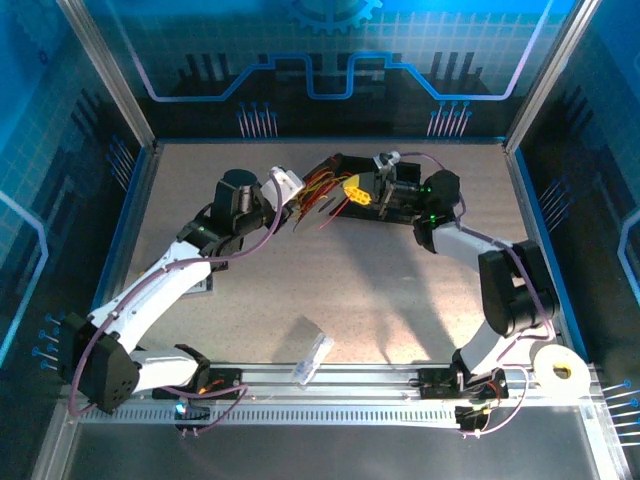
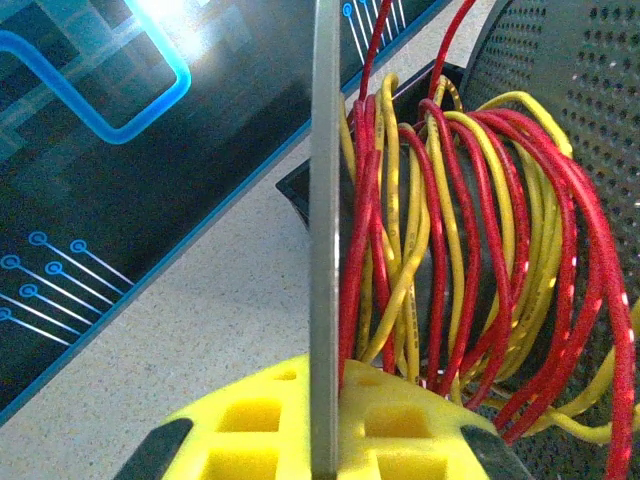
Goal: Wrap the cables
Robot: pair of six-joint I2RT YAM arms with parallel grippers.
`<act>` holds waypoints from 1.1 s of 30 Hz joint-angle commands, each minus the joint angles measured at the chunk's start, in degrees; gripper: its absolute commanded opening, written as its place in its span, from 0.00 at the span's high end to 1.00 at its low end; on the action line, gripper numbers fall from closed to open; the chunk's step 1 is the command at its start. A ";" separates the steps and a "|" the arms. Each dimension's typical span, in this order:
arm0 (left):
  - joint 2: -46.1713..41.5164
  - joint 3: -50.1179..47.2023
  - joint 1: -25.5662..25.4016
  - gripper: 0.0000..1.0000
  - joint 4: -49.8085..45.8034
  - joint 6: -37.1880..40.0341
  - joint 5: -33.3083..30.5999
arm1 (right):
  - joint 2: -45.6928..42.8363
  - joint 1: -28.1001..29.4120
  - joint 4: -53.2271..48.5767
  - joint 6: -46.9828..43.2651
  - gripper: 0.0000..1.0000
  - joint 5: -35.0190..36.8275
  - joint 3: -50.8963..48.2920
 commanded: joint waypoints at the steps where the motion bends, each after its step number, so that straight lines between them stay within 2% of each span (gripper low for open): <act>1: 0.68 -0.50 0.63 1.00 6.32 1.33 1.92 | -7.50 1.85 -12.61 -6.36 1.00 2.33 0.44; 5: 1.77 -0.60 0.49 1.00 6.70 1.05 2.25 | -11.88 2.03 -28.69 -10.50 1.00 7.16 2.19; 10: 1.94 -0.77 0.38 1.00 6.83 1.33 2.14 | -12.66 2.61 -36.87 -9.51 1.00 12.28 5.71; 12: 2.39 -0.77 0.21 1.00 6.90 2.09 0.78 | -11.98 3.39 -36.67 -7.30 1.00 13.38 6.63; 16: 2.42 -2.03 0.21 1.00 8.23 2.54 0.49 | -9.36 3.58 -24.22 1.03 1.00 13.86 5.93; 19: 2.35 -2.56 0.28 1.00 8.24 2.36 1.37 | -8.79 2.37 -21.39 2.18 1.00 13.41 5.39; 21: 1.86 -3.03 0.29 1.00 7.99 2.53 2.49 | -10.16 0.53 -28.27 -1.61 1.00 12.05 6.17; 25: 0.93 -4.36 0.38 1.00 8.70 3.12 2.98 | -14.10 -1.60 -50.48 -13.71 1.00 9.34 10.77; 33: 1.09 -5.10 0.25 1.00 8.79 3.15 5.53 | -15.46 -5.18 -64.80 -14.59 1.00 7.52 12.71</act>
